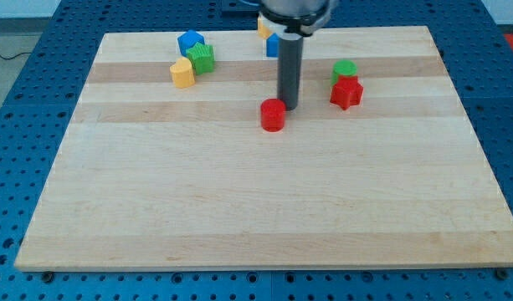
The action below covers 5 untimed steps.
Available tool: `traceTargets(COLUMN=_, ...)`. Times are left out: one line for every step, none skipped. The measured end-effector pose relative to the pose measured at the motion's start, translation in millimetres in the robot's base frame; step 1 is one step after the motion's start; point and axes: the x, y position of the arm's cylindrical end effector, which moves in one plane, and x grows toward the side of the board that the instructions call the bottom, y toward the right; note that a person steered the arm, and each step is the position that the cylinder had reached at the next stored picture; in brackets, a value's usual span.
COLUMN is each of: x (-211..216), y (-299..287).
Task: Point your arm to the top left
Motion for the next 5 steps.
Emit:
traceTargets(x=35.0, y=-89.3)
traceTargets(x=17.5, y=-180.4)
traceTargets(x=-32.1, y=-233.3)
traceTargets(x=-90.2, y=-272.5)
traceTargets(x=-148.6, y=-276.6)
